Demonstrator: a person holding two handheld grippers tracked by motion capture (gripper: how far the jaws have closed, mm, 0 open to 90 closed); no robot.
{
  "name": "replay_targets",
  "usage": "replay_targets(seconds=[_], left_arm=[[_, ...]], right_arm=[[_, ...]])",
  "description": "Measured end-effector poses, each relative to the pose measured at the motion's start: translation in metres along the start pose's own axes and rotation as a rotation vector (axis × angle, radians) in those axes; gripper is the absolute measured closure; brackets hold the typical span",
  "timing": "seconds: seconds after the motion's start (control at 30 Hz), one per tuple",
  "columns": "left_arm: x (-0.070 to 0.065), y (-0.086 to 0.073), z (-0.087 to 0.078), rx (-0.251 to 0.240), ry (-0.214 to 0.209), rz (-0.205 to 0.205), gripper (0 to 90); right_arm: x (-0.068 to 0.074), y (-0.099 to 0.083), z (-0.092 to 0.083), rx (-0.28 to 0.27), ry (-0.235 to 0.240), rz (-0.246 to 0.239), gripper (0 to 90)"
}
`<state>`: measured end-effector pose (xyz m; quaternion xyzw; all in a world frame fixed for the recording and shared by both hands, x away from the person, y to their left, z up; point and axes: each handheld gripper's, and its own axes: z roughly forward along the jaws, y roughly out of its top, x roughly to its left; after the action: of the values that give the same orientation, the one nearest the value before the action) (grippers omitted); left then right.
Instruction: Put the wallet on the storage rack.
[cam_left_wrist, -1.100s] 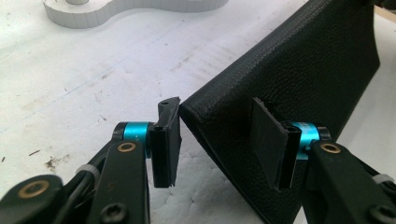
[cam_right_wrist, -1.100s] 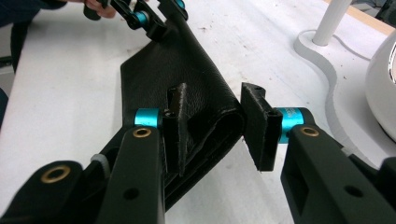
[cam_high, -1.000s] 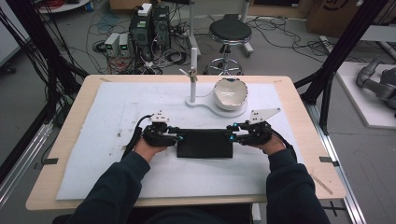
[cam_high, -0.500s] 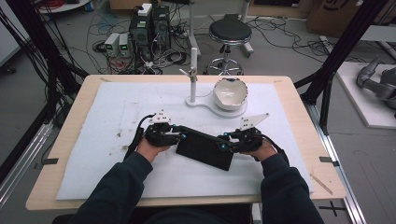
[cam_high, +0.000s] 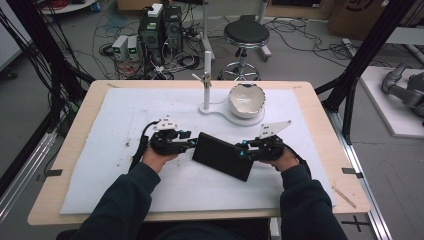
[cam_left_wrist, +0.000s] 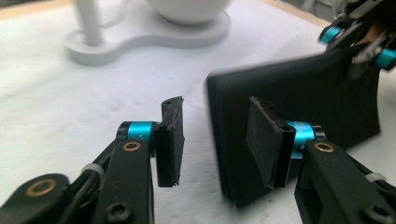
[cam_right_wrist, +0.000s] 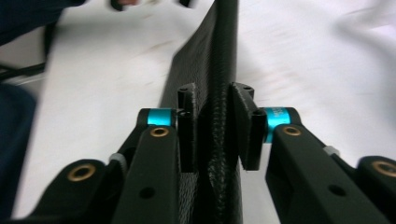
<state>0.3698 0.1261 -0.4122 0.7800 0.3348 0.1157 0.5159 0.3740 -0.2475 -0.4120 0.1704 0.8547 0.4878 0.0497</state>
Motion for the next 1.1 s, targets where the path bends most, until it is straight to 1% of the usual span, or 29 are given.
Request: replay_targets(seconds=[0.07,0.13,0.2,0.23,0.27,0.3,0.33,0.37,0.43,0.47,0.5,0.53,0.6,0.67,0.73,0.77,0.8,0.83,0.87,0.97,1.0,1.07,1.1], left_arm=[[0.009,-0.001,-0.011,-0.016,0.028,-0.006,54.5],[0.018,-0.003,-0.023,-0.031,0.058,-0.021,54.0],[0.026,-0.004,-0.034,-0.05,0.085,-0.033,54.1],[0.029,-0.005,-0.04,-0.059,0.099,-0.035,54.2],[0.031,-0.007,-0.045,-0.074,0.11,-0.039,54.3],[0.032,-0.009,-0.048,-0.081,0.117,-0.042,54.6],[0.035,-0.012,-0.051,-0.08,0.122,-0.051,54.9],[0.036,-0.016,-0.053,-0.082,0.124,-0.061,55.0],[0.037,-0.023,-0.053,-0.07,0.126,-0.067,55.1],[0.037,-0.027,-0.053,-0.065,0.128,-0.073,55.1],[0.038,-0.027,-0.053,-0.061,0.129,-0.074,55.0],[0.038,-0.027,-0.054,-0.065,0.132,-0.071,54.6],[0.039,-0.026,-0.056,-0.085,0.133,-0.076,54.5],[0.039,-0.027,-0.056,-0.084,0.136,-0.078,54.2],[0.04,-0.027,-0.055,-0.081,0.136,-0.077,54.0],[0.04,-0.027,-0.055,-0.081,0.138,-0.078,54.0],[0.04,-0.027,-0.055,-0.082,0.137,-0.077,53.9],[0.04,-0.027,-0.055,-0.081,0.136,-0.076,53.9],[0.04,-0.027,-0.055,-0.078,0.136,-0.074,53.7],[0.04,-0.028,-0.055,-0.078,0.137,-0.074,53.2],[0.04,-0.028,-0.054,-0.077,0.137,-0.077,53.2],[0.04,-0.028,-0.054,-0.079,0.137,-0.08,53.0],[0.04,-0.028,-0.054,-0.078,0.136,-0.079,53.0]], right_arm=[[-0.004,0.002,-0.016,-0.006,-0.094,-0.001,77.5],[-0.007,0.004,-0.031,-0.016,-0.177,-0.006,78.4],[-0.007,0.006,-0.043,-0.014,-0.258,-0.017,78.5],[-0.006,0.007,-0.047,-0.015,-0.295,-0.019,78.5],[-0.004,0.006,-0.049,-0.022,-0.318,-0.023,78.3],[-0.002,0.005,-0.05,-0.028,-0.325,-0.02,77.9],[-0.001,0.003,-0.05,-0.031,-0.321,-0.014,77.4],[0.002,0.0,-0.048,-0.032,-0.299,-0.008,76.8],[0.005,-0.007,-0.043,-0.016,-0.284,0.011,74.9],[0.005,-0.01,-0.041,-0.011,-0.284,0.011,74.0],[0.005,-0.015,-0.04,-0.038,-0.283,0.033,73.5],[0.005,-0.016,-0.04,-0.05,-0.283,0.043,72.6],[0.003,-0.019,-0.04,-0.048,-0.279,0.058,71.2],[0.003,-0.023,-0.039,-0.051,-0.257,0.072,69.1],[0.004,-0.028,-0.035,-0.026,-0.24,0.084,64.7],[0.004,-0.031,-0.034,-0.026,-0.236,0.091,64.0],[0.004,-0.033,-0.034,-0.024,-0.24,0.09,62.9],[0.004,-0.035,-0.035,-0.028,-0.246,0.093,60.0],[0.003,-0.036,-0.037,-0.029,-0.253,0.106,59.2],[0.002,-0.041,-0.044,-0.05,-0.275,0.122,53.2],[0.002,-0.044,-0.045,-0.044,-0.278,0.128,51.1],[0.001,-0.049,-0.045,-0.003,-0.271,0.141,48.6],[0.001,-0.051,-0.045,0.004,-0.272,0.147,47.6]])
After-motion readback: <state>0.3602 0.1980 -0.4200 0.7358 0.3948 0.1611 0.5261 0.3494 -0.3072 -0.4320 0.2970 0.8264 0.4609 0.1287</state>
